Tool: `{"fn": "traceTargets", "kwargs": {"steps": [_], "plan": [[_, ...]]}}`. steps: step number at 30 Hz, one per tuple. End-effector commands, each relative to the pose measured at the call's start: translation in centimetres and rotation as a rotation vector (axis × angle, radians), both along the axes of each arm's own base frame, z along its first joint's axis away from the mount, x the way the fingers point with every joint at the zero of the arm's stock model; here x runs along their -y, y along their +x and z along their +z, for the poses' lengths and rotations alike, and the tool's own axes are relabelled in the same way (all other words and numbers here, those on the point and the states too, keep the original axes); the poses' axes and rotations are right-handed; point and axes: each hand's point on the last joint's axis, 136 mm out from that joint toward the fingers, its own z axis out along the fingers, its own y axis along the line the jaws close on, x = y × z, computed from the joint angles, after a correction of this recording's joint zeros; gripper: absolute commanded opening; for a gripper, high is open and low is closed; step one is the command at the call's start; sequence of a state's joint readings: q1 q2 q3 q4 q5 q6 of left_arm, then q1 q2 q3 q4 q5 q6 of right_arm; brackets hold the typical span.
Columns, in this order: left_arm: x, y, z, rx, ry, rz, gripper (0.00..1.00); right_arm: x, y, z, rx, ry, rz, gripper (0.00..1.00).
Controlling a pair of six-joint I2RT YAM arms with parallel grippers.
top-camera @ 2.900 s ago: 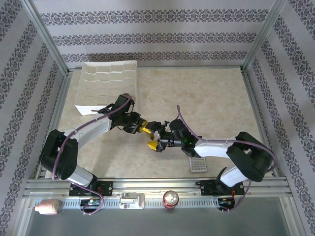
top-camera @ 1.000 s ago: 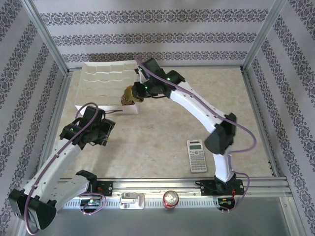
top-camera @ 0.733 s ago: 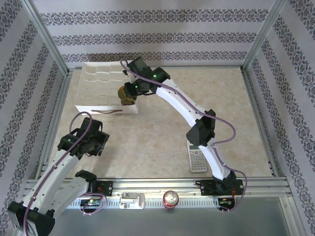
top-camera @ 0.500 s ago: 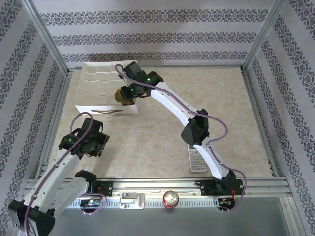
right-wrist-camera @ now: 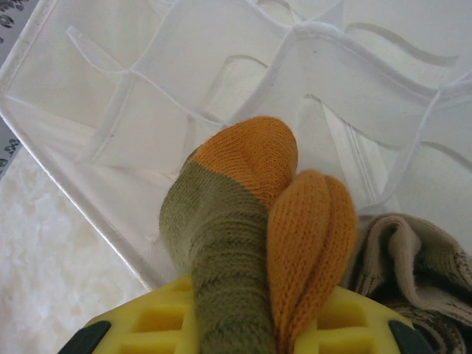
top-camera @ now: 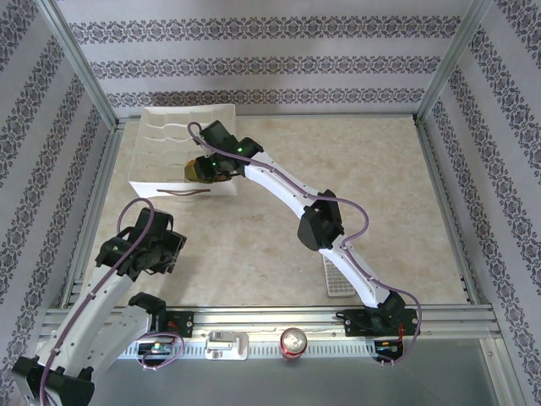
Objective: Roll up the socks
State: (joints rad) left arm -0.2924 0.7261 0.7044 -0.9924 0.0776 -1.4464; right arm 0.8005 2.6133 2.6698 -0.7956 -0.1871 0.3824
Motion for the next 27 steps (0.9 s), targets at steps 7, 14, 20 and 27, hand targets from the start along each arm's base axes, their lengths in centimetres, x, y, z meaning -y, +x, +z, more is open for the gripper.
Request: {"fn": "traceTargets", "kwargs": {"steps": [7,14,20,27], "plan": [[-0.7,-1.6,-0.7,-0.059,0.014,0.025,0.48,9.5,-1.0,-3.7,-0.098,-0.319,-0.112,0.0],[-0.3,-1.1,-1.4,-0.066,-0.001,0.026,0.48,16.6,-2.9,-3.2,-0.109,-0.49,-0.141,0.0],[1.0,0.4,-1.8,-0.061,-0.045,-0.009,0.48,22.3,-4.4,-2.6,-0.093,-0.611,-0.19,0.0],[2.4,2.1,-1.5,-0.036,-0.087,-0.067,0.48,24.2,-5.1,0.5,-0.016,-0.595,-0.18,0.0]]}}
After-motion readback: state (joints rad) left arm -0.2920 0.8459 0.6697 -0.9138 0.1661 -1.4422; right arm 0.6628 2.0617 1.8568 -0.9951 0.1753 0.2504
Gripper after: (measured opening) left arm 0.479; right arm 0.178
